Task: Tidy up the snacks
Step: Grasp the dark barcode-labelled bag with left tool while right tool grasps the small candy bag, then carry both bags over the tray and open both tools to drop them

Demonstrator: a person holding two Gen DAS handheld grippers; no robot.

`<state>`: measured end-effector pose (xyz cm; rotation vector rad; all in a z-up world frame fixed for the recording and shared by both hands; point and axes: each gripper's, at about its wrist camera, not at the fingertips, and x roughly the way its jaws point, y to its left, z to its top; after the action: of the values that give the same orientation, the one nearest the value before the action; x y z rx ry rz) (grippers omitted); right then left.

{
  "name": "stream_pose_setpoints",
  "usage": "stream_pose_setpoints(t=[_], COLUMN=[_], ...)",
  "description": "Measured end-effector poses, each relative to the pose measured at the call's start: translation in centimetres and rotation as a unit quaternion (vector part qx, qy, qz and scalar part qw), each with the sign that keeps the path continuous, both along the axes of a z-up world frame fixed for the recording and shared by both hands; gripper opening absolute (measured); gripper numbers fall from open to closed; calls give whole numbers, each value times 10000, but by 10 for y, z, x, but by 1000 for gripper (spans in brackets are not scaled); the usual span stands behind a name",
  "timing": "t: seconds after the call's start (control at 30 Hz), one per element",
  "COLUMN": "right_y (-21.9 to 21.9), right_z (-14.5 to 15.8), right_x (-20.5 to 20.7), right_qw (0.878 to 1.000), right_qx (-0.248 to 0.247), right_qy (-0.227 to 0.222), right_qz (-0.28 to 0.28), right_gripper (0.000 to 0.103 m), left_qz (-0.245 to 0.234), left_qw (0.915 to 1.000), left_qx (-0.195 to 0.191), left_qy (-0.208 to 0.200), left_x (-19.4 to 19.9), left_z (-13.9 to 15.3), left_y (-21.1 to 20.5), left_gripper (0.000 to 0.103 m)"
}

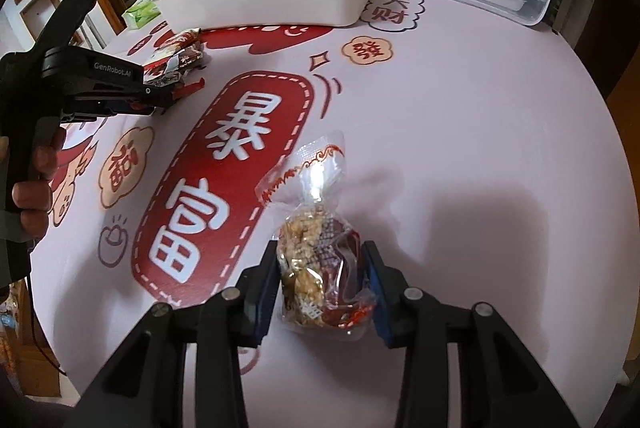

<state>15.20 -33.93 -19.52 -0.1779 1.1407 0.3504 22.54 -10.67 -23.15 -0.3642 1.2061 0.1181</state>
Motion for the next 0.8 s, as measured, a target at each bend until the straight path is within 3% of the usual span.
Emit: stream_pose_setpoints(t=[0.23, 0.37, 0.8], right_y=[13, 24, 69], right_z=[10, 25, 108], right_x=[-8, -9, 17], right_qw=[9998, 9993, 9910], right_qx=[179, 290, 881], right_qy=[-40, -188, -1002], right_qz=[49, 111, 92], right_gripper=[40, 40, 40], left_qz=[-119, -252, -779], left_qw=[9997, 9988, 9845], left_qx=[-162, -258, -158], left_qy=[-144, -339, -1564], left_x=[-19, -29, -32], left_z=[18, 43, 168], left_y=[9, 14, 38], left_gripper=[22, 22, 22])
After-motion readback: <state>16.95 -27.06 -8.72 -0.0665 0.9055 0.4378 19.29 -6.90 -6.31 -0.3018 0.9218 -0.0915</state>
